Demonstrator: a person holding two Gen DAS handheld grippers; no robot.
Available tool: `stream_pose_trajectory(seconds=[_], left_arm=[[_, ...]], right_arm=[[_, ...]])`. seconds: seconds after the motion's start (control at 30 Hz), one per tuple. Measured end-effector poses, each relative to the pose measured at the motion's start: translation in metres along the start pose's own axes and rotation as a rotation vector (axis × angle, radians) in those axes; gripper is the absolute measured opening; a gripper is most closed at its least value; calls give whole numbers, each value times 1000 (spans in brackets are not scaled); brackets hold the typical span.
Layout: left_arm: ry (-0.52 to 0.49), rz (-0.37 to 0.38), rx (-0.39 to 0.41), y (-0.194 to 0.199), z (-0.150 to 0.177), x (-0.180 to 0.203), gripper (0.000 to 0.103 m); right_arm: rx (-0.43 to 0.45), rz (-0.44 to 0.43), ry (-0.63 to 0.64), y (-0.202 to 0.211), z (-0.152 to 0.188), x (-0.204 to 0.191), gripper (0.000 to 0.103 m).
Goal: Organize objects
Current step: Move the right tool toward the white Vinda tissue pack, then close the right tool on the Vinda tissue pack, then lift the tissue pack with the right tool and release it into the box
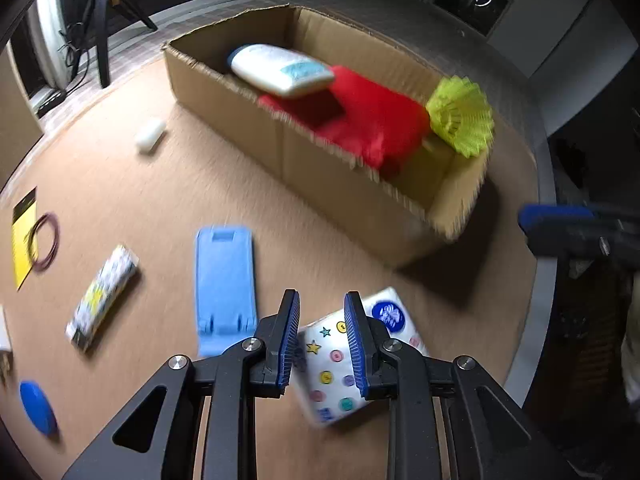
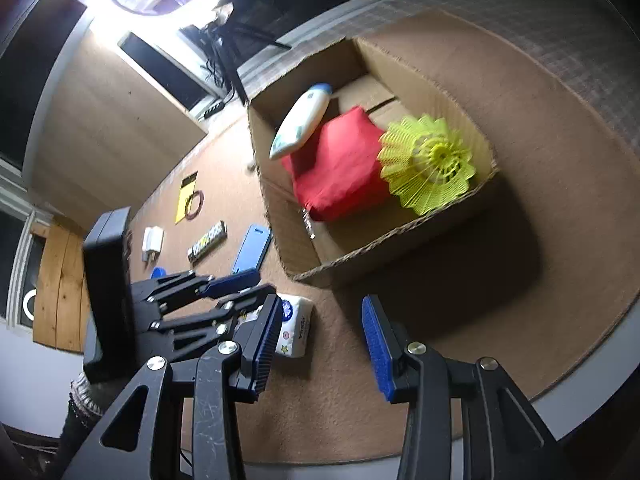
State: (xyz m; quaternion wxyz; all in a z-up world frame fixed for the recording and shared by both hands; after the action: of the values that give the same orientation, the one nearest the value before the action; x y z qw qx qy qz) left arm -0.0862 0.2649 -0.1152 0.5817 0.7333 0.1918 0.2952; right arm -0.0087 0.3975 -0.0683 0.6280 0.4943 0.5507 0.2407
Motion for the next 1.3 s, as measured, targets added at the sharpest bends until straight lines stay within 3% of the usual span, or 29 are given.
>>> stream_pose_trajectory(seconds=[0.37, 0.53, 0.8, 0.97, 1.1, 1.2, 1.3], left_arm=[[162, 10, 43, 22, 85, -36, 24], [174, 97, 67, 23, 82, -44, 26], [61, 143, 25, 16, 94, -5, 34], [49, 129, 32, 13, 96, 10, 43], [77, 139, 38, 12, 97, 9, 43], [73, 154, 39, 11, 95, 13, 41], [62, 123, 43, 12, 92, 20, 40]], right_arm=[[-134, -10, 106, -43, 29, -33, 38], [-196, -60, 88, -68, 44, -41, 38], [-238, -165, -25, -95, 38, -33, 38], [-216, -138, 9, -95, 29, -40, 38], [-218, -91, 38, -92, 33, -39, 38], [-247, -113, 44, -97, 36, -37, 38], [-242, -96, 55, -100, 35, -39, 38]])
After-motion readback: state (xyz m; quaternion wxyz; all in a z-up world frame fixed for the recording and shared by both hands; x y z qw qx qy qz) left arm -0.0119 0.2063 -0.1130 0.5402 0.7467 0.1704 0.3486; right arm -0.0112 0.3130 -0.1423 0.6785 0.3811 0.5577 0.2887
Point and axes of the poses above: each gripper's, at about its wrist camera, not at the fingertips, and y roughly against the way its jaws point, x to its right, z to its underside, the point moved 2 cm from there along -y, roughly the way its jaws point, and after that the axes turned 13 degrees about -x, right-handed, at the moved point
